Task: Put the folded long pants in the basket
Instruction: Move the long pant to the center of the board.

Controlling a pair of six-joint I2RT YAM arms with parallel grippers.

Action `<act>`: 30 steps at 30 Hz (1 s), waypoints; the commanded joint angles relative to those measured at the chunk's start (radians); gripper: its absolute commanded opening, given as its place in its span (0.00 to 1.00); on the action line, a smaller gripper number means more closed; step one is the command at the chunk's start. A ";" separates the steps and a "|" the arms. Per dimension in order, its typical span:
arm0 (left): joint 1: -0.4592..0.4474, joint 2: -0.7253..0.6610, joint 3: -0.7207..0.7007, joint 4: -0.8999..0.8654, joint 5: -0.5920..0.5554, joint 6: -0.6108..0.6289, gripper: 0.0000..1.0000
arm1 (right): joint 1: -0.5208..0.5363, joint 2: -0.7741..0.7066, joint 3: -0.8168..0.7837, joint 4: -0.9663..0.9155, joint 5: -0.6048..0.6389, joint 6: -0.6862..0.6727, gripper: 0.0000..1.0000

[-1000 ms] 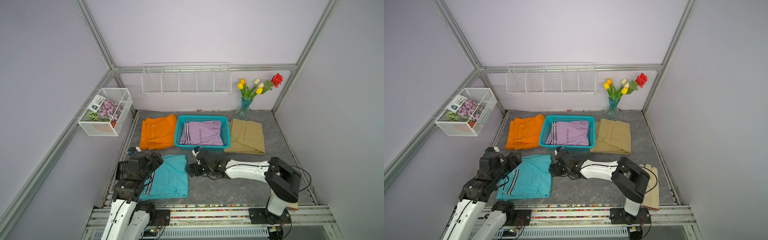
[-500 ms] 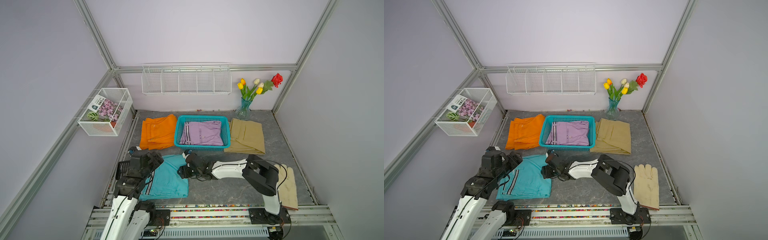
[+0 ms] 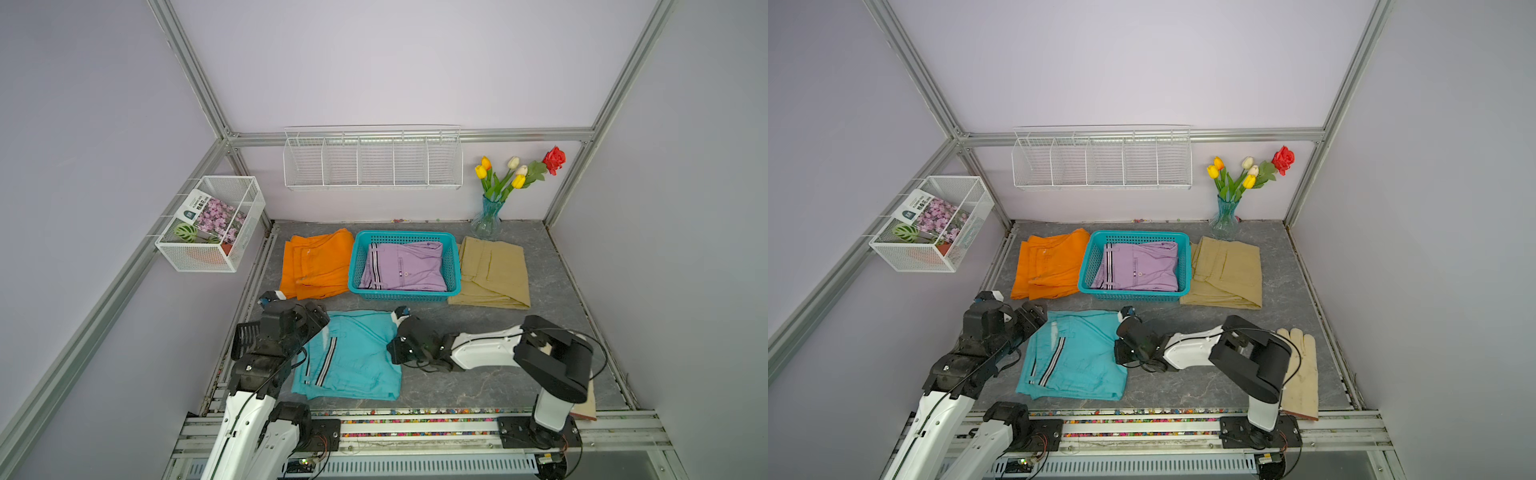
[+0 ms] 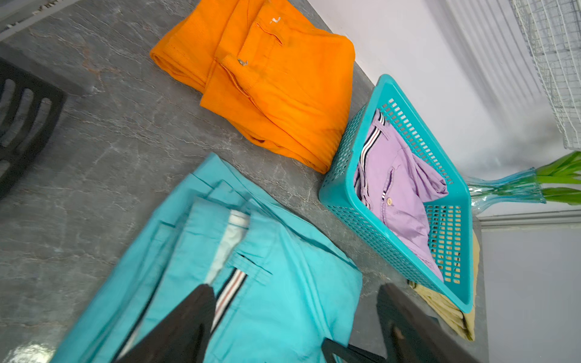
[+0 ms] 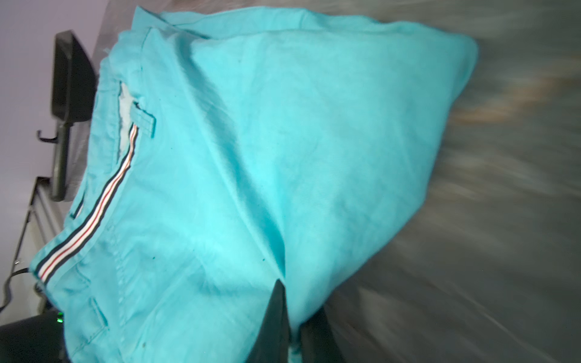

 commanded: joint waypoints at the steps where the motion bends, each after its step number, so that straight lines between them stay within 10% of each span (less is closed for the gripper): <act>1: 0.003 0.008 -0.037 0.055 0.069 0.025 0.85 | -0.032 -0.114 -0.115 -0.117 0.081 -0.023 0.00; 13: 0.001 0.209 -0.159 0.195 0.244 -0.014 0.85 | -0.140 -0.479 -0.264 -0.353 0.131 -0.073 0.00; 30: -0.165 0.585 -0.260 0.541 0.274 -0.033 0.84 | -0.196 -0.363 -0.254 -0.279 0.047 -0.081 0.00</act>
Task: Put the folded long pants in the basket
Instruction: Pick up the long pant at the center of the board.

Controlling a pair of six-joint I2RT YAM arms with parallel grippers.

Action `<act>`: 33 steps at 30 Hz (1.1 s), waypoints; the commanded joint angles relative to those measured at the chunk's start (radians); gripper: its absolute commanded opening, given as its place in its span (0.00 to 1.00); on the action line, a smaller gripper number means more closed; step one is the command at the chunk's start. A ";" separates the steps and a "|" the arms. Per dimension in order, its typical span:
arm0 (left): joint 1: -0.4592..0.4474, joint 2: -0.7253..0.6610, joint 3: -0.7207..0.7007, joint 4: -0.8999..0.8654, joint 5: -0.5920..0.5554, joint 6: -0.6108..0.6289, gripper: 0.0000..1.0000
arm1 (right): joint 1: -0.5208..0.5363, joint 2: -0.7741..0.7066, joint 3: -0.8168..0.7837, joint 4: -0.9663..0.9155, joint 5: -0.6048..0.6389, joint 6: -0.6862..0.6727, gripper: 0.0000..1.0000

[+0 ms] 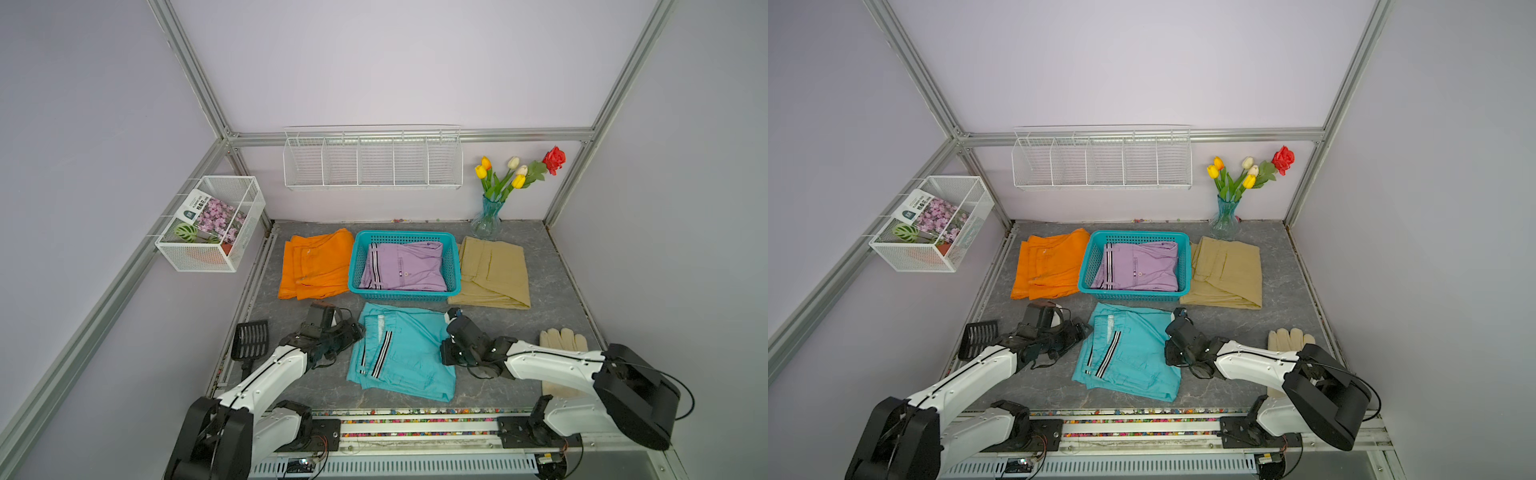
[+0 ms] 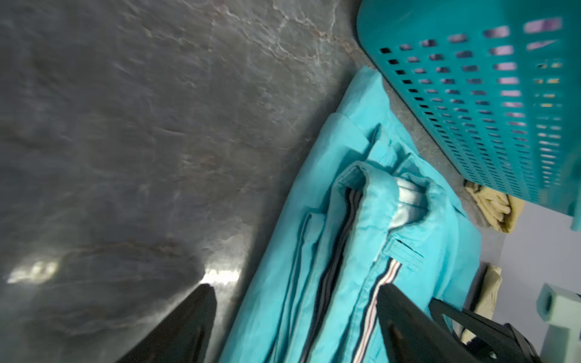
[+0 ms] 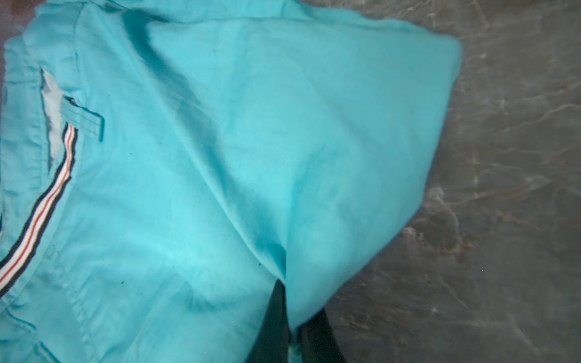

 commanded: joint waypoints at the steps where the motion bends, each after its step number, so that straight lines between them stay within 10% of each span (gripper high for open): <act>1: -0.005 0.094 -0.014 0.103 -0.007 -0.014 0.84 | -0.008 0.022 0.002 0.008 -0.014 -0.014 0.00; 7: -0.026 0.190 -0.038 0.224 0.035 -0.024 0.78 | -0.008 0.024 0.008 0.008 -0.018 -0.017 0.00; 12: -0.063 0.241 -0.035 0.246 0.080 -0.025 0.31 | -0.008 0.040 0.019 0.008 -0.018 -0.019 0.00; 16: -0.077 0.248 -0.042 0.245 0.071 -0.021 0.24 | -0.009 0.058 0.030 0.009 -0.020 -0.020 0.00; 18: -0.077 0.254 -0.039 0.233 0.067 -0.022 0.00 | -0.009 0.062 0.037 0.012 -0.026 -0.022 0.00; 33: -0.174 -0.172 0.240 -0.175 -0.084 -0.054 0.00 | 0.073 -0.225 0.228 -0.276 -0.005 -0.142 0.00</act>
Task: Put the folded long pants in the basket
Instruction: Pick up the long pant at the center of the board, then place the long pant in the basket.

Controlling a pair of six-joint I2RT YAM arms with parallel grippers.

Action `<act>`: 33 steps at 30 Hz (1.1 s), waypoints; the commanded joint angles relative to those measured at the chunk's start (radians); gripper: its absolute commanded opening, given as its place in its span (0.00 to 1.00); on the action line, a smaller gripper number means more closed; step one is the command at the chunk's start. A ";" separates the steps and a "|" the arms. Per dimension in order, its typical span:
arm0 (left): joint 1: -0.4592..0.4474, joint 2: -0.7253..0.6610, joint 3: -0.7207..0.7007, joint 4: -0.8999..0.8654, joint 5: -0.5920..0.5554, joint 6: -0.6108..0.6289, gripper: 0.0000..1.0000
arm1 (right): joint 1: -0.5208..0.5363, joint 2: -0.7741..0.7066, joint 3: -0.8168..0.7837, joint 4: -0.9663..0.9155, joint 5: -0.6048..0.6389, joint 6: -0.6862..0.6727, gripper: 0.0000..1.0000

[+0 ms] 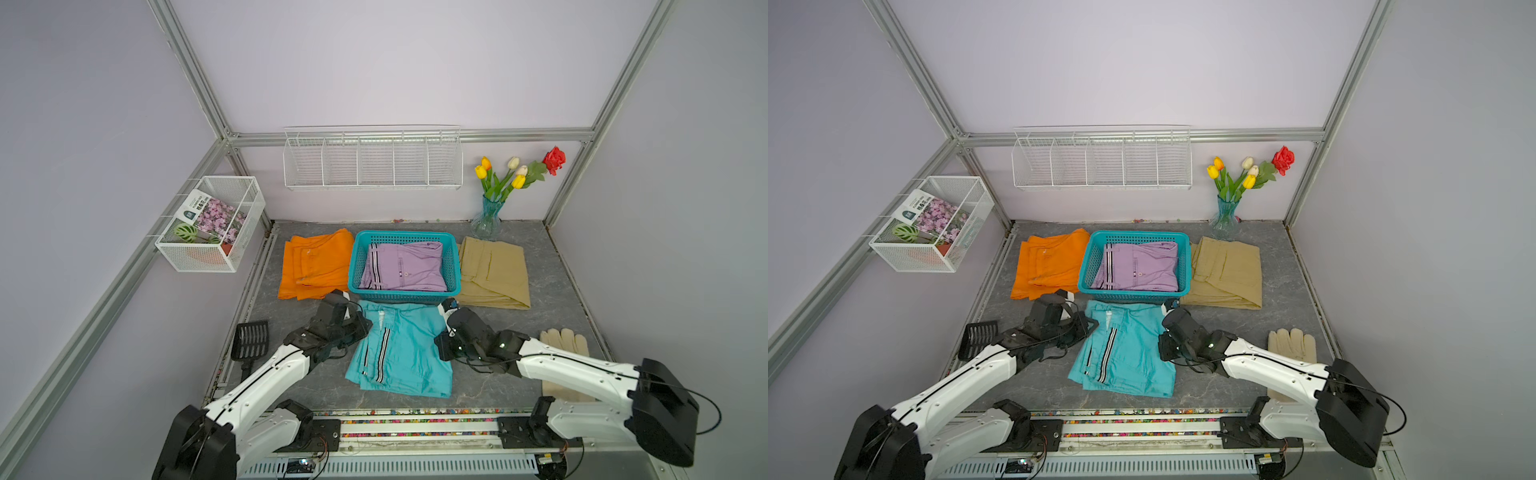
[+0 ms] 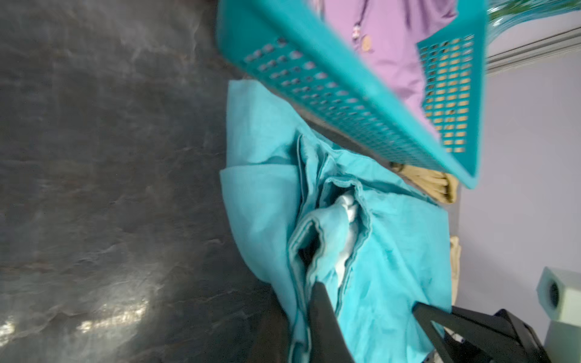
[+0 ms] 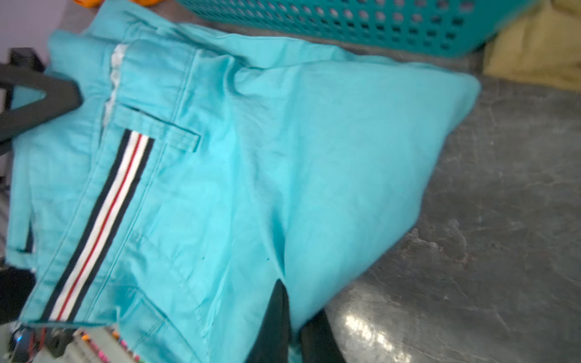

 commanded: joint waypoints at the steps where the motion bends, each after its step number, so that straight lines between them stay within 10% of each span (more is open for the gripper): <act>1: -0.003 -0.030 0.132 -0.131 -0.020 0.004 0.00 | 0.008 -0.071 0.083 -0.090 0.015 -0.046 0.00; 12: 0.103 0.234 0.605 -0.232 -0.068 0.095 0.00 | -0.211 0.002 0.374 -0.143 -0.092 -0.096 0.00; 28: 0.258 1.126 1.439 -0.396 0.177 0.162 0.00 | -0.572 0.787 1.061 -0.237 -0.431 -0.145 0.00; 33: 0.260 1.226 1.439 -0.360 0.168 0.152 0.00 | -0.577 0.925 1.050 -0.188 -0.416 -0.148 0.00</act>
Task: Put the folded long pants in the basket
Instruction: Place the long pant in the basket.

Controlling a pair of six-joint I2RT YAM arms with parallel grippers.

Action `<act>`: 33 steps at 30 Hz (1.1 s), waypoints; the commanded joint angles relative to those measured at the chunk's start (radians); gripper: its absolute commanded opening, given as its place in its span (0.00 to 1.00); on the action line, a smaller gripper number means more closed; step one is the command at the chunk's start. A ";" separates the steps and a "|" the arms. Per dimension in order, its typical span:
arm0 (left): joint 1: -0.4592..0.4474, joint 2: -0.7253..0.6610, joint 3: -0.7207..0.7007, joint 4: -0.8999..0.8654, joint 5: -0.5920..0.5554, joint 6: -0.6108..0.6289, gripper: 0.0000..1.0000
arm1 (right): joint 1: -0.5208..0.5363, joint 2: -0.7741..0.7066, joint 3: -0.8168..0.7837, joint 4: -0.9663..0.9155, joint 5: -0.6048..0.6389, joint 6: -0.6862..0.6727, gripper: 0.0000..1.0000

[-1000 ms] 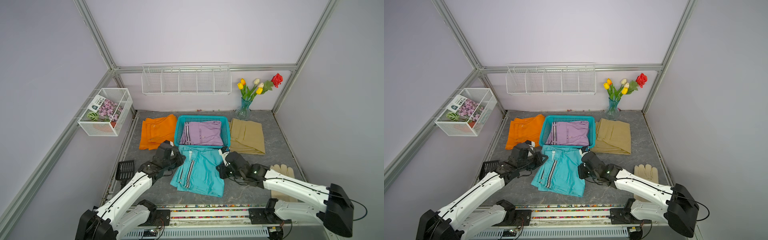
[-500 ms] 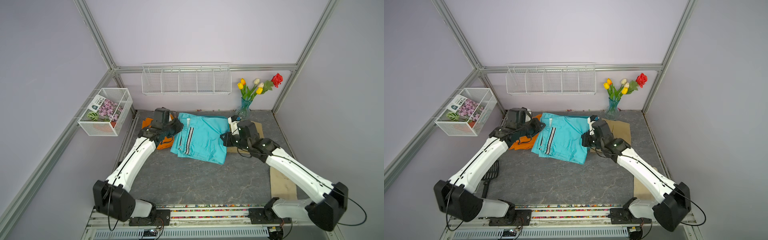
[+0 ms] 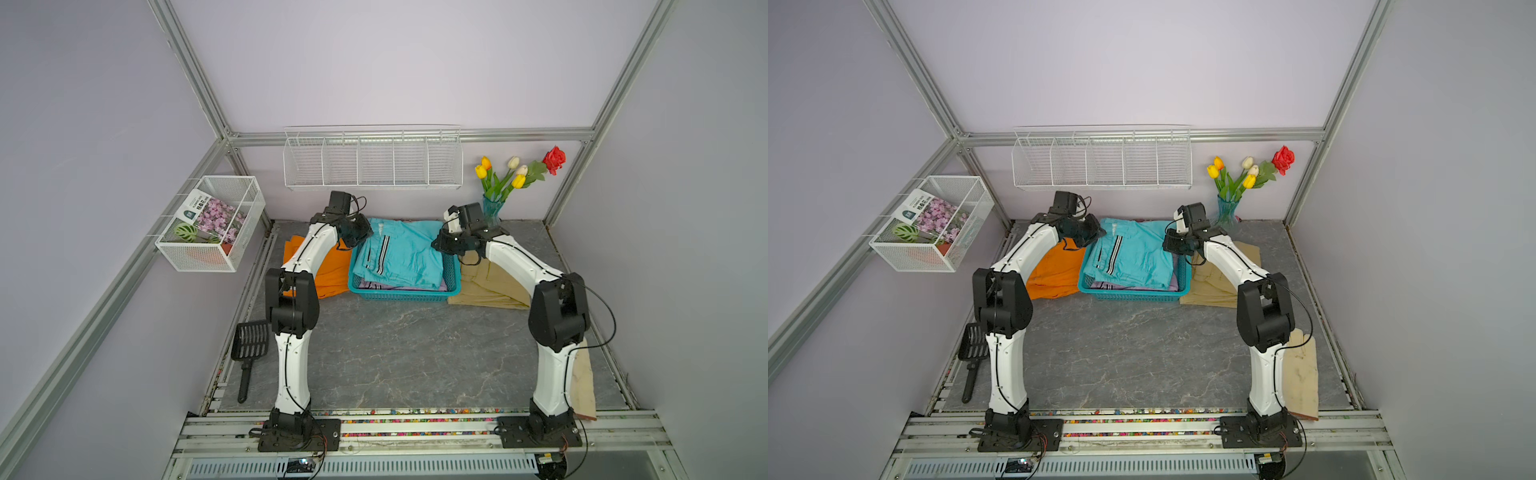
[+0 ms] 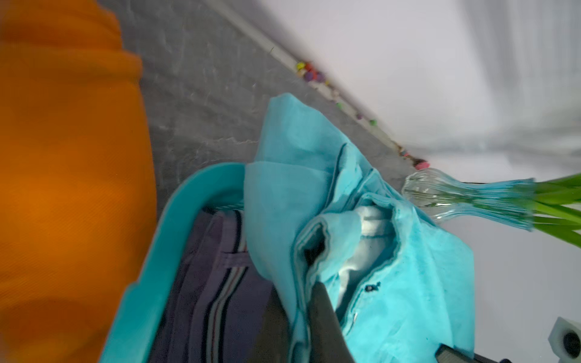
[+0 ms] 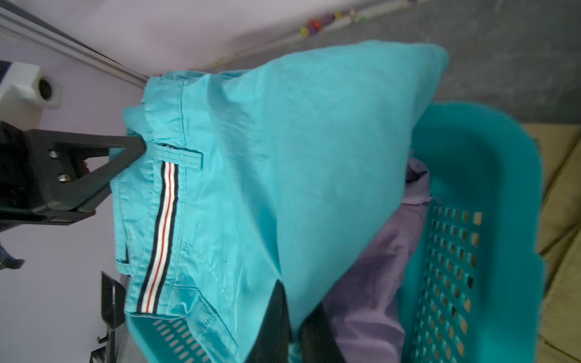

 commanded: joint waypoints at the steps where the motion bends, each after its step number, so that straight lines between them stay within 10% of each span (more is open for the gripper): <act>1: 0.003 0.019 0.014 -0.022 0.016 0.003 0.00 | -0.008 0.053 0.002 -0.020 -0.013 -0.016 0.00; 15: 0.005 -0.180 -0.192 -0.002 -0.028 -0.023 0.00 | -0.010 -0.069 -0.054 -0.113 0.056 -0.027 0.00; 26: 0.005 -0.074 -0.202 -0.021 -0.015 -0.013 0.03 | -0.010 0.031 -0.048 -0.122 0.086 -0.033 0.00; 29: 0.004 -0.074 -0.203 -0.021 -0.010 -0.004 0.21 | -0.010 0.019 -0.052 -0.123 0.089 -0.035 0.07; 33: 0.002 -0.112 -0.215 -0.019 -0.014 0.004 0.60 | -0.002 -0.034 -0.059 -0.124 0.107 -0.047 0.57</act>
